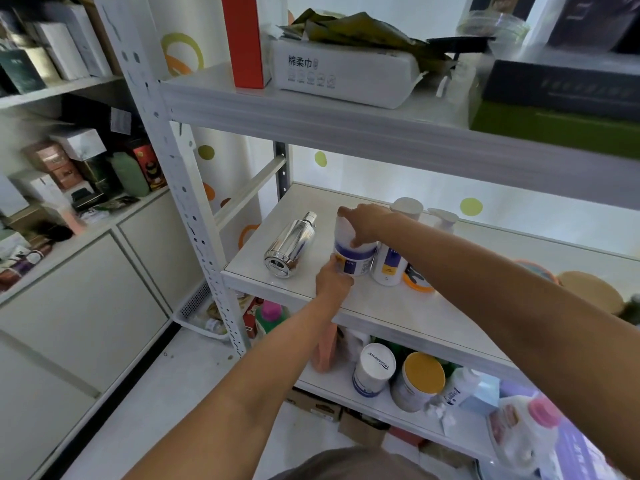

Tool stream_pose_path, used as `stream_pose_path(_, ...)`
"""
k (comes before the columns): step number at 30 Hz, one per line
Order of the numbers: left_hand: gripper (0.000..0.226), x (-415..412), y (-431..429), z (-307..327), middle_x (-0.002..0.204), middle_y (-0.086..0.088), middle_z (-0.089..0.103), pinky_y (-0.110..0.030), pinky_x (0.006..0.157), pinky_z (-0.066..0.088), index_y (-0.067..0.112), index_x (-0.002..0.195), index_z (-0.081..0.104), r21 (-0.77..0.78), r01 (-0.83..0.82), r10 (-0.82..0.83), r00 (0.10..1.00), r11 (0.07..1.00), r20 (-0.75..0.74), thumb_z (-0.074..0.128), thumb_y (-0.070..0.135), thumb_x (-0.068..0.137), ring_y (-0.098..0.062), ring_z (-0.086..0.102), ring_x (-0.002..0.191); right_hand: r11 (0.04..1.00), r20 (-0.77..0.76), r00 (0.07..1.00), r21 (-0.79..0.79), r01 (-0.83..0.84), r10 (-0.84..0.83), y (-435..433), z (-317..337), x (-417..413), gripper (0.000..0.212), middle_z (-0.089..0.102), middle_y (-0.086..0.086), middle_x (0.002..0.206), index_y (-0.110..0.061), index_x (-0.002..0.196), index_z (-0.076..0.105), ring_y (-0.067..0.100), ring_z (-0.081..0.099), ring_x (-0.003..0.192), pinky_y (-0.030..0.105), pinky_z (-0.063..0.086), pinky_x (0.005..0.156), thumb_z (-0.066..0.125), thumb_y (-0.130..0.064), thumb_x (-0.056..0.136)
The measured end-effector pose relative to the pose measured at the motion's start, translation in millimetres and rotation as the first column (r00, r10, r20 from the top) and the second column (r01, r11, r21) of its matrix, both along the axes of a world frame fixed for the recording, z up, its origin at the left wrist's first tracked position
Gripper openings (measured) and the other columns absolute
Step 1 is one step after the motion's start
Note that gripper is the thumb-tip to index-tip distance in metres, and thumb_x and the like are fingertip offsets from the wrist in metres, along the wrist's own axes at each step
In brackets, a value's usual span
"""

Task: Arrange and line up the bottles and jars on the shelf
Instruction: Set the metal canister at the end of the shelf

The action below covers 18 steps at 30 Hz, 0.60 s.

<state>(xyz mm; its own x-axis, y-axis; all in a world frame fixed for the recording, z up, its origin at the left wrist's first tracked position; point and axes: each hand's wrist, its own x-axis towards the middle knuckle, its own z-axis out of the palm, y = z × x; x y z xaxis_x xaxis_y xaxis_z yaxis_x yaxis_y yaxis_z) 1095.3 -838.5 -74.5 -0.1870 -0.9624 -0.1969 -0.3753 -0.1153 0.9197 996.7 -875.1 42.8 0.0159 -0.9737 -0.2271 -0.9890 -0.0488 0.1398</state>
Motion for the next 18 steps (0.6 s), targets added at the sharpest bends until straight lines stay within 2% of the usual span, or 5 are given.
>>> stream_pose_path(4,0.034,13,-3,12,0.121,-0.012,0.061,-0.036,0.091,0.049,0.007,0.12,0.059,-0.279,-0.095,0.144,0.976,0.955,0.161,0.051,0.001,0.087,-0.028,0.057,0.112,1.0,0.003,1.0,-0.001,0.019,-0.019,-2,1,4,0.077,0.054,0.013,0.125,-0.022,0.142,0.025,0.033,0.056,0.111,0.039,0.052,0.081,0.068,-0.039,0.08)
stream_pose_path(8,0.038,35,-20,26,0.13,-0.011,0.05,-0.035,0.096,0.045,0.009,0.123,0.054,-0.644,-0.13,0.382,0.884,0.754,0.269,0.056,0.004,0.086,-0.027,0.046,0.122,0.995,0.007,1.0,-0.097,-0.027,0.028,-8,-3,16,0.076,0.042,0.013,0.141,-0.012,0.14,0.034,0.032,0.04,0.131,0.044,0.043,0.1,0.065,-0.048,0.081)
stream_pose_path(10,0.053,48,-33,29,0.139,-0.015,0.039,-0.038,0.102,0.038,0.011,0.133,0.043,-0.549,-0.133,0.393,0.834,0.825,0.389,0.063,0.023,0.086,-0.03,0.036,0.129,0.993,-0.01,0.999,-0.108,-0.053,0.052,-13,-3,22,0.076,0.032,0.013,0.149,-0.01,0.142,0.033,0.031,0.031,0.138,0.044,0.034,0.109,0.063,-0.047,0.083)
stream_pose_path(13,0.091,65,-47,24,0.148,-0.021,0.023,-0.04,0.112,0.027,0.008,0.144,0.021,-0.224,-0.078,0.199,0.783,0.972,0.589,0.07,0.048,0.077,-0.035,0.023,0.137,0.995,0.015,0.997,-0.077,-0.07,0.072,-24,-4,30,0.074,0.036,0.013,0.147,-0.012,0.144,0.03,0.03,0.036,0.135,0.044,0.033,0.109,0.063,-0.04,0.085)
stream_pose_path(18,0.097,76,-64,18,0.146,-0.022,0.025,-0.042,0.112,0.03,0.005,0.142,0.016,-0.159,-0.079,0.162,0.764,0.984,0.624,0.076,0.035,0.072,-0.037,0.028,0.135,0.996,0.006,0.997,-0.038,-0.082,0.083,-38,-8,37,0.078,0.041,0.012,0.145,-0.016,0.146,0.026,0.031,0.041,0.132,0.044,0.034,0.107,0.067,-0.034,0.083)
